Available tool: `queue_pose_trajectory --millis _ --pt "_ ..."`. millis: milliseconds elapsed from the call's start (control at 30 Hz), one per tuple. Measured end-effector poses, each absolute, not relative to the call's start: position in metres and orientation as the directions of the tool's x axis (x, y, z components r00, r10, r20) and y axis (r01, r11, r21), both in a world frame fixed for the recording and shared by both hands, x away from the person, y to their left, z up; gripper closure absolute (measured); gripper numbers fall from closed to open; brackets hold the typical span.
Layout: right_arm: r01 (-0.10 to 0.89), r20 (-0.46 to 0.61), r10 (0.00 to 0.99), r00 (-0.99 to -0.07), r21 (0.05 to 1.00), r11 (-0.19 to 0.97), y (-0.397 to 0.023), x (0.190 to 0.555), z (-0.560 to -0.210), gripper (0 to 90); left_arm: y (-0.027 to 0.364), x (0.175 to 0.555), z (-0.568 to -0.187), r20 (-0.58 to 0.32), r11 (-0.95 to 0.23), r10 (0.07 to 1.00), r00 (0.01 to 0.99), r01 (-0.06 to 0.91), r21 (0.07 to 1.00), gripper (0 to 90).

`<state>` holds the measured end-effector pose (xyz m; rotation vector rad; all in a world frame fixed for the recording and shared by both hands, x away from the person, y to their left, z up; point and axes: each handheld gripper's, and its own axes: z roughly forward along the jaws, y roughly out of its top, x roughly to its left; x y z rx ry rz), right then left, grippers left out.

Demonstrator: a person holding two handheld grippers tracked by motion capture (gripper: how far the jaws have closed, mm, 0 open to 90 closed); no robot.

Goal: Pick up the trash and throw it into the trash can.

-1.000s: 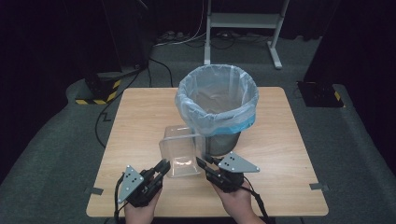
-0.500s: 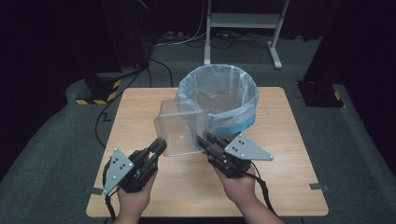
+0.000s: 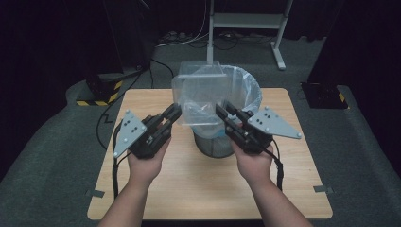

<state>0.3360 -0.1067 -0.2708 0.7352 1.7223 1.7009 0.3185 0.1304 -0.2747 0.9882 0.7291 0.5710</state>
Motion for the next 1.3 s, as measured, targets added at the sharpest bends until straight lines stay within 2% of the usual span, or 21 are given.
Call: queue_pose_trajectory --millis 233,367,767,833,900,967,1033,1200,1300 --pt "0.001 -0.017 0.797 -0.604 1.0 0.022 -0.125 0.366 -0.267 73.1 0.107 0.365 -0.271 -0.32 0.463 0.694 0.645 -0.059 0.884 82.4" --pt "0.021 0.006 0.823 -0.568 1.0 0.008 -0.138 0.389 -0.263 72.5 0.094 0.393 -0.268 -0.306 0.441 0.694 0.651 -0.049 0.896 82.4" --pt "0.067 0.014 0.854 -0.52 0.997 0.024 -0.143 0.429 -0.256 71.1 0.084 0.436 -0.264 -0.314 0.414 0.718 0.621 -0.02 0.91 81.0" --pt "0.076 0.005 0.854 -0.52 0.996 0.041 -0.142 0.434 -0.257 66.0 0.083 0.443 -0.265 -0.359 0.434 0.709 0.607 0.026 0.901 72.7" --pt "0.097 0.012 0.859 -0.511 0.994 0.044 -0.144 0.437 -0.26 50.0 0.091 0.447 -0.267 -0.421 0.473 0.68 0.6 0.079 0.877 53.4" --pt "0.132 0.051 0.849 -0.526 0.991 0.023 -0.149 0.439 -0.266 43.8 0.096 0.446 -0.27 -0.439 0.496 0.677 0.591 0.074 0.865 44.8" --pt "0.141 0.063 0.849 -0.524 0.99 0.013 -0.153 0.438 -0.271 40.6 0.096 0.445 -0.272 -0.444 0.505 0.68 0.584 0.066 0.861 41.7" --pt "0.151 0.066 0.845 -0.531 0.988 0.018 -0.155 0.436 -0.276 38.5 0.095 0.441 -0.277 -0.388 0.442 0.72 0.575 0.051 0.896 40.6" --pt "0.142 0.024 0.847 -0.531 0.988 0.061 -0.153 0.435 -0.278 36.8 0.093 0.436 -0.279 -0.351 0.406 0.739 0.574 0.036 0.913 39.6"
